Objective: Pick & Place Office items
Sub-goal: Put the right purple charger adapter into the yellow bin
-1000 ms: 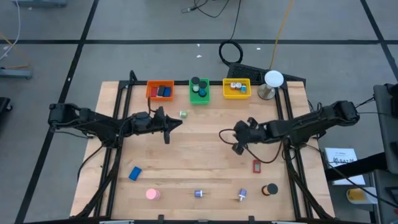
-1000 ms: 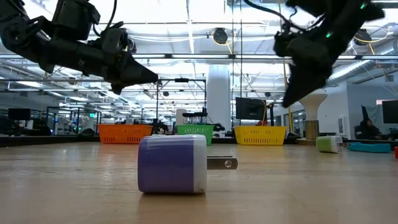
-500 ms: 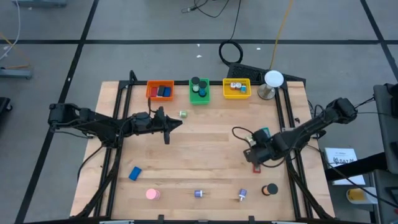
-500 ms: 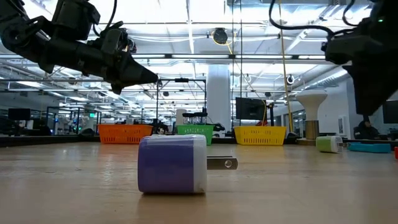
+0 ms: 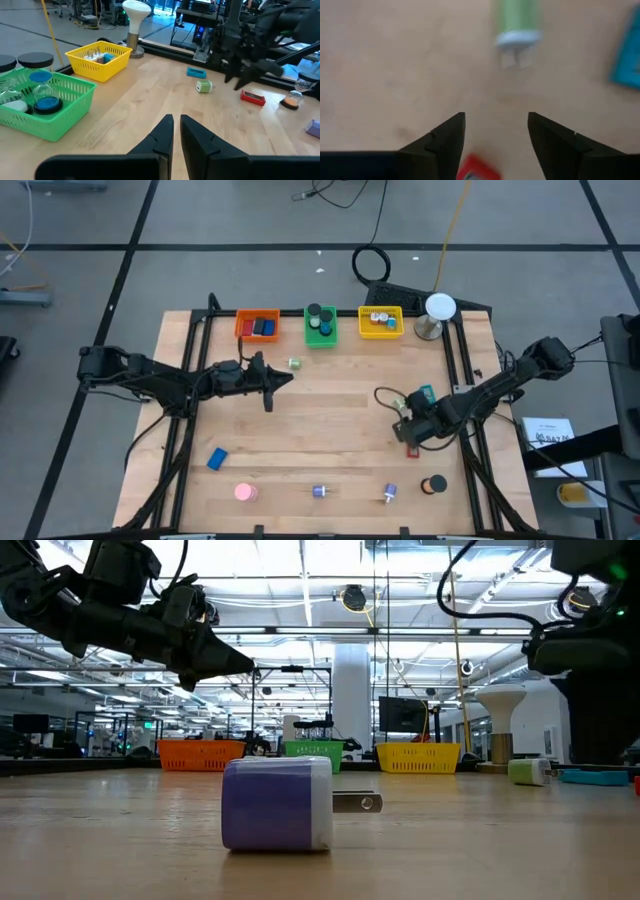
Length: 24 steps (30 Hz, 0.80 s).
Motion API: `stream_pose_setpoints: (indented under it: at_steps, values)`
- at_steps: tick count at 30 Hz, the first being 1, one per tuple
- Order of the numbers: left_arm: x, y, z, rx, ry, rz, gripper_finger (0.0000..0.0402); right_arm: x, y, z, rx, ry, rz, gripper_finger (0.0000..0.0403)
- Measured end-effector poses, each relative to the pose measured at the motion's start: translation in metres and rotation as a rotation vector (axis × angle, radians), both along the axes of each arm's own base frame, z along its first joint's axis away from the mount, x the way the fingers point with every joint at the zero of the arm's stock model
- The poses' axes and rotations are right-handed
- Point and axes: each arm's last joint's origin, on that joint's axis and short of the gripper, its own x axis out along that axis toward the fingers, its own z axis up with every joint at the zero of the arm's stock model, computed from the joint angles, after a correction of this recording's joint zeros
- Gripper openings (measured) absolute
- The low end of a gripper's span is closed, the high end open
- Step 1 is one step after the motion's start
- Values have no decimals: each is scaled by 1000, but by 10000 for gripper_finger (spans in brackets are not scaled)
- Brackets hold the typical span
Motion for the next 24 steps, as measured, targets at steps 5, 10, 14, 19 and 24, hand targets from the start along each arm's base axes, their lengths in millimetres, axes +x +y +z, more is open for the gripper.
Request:
stream_pose_setpoints:
  at_steps: [5, 10, 14, 19, 24]
  values:
    - [0, 0, 0, 0, 0, 0, 33, 18, 11, 17, 86, -57, 215, 228]
    - [0, 0, 0, -1, -1, 0, 33, 47, 32, 37, 124, -95, 593, 216]
    - [0, 0, 0, -1, 0, 0, 33, 71, 52, 43, 153, -53, 879, 182]
    - [0, 0, 0, -1, 1, 0, 33, 88, 88, 41, 193, 63, 1207, 121]
    - [0, 0, 0, -1, 1, -1, 33, 92, 119, 40, 187, 160, 1422, 118]
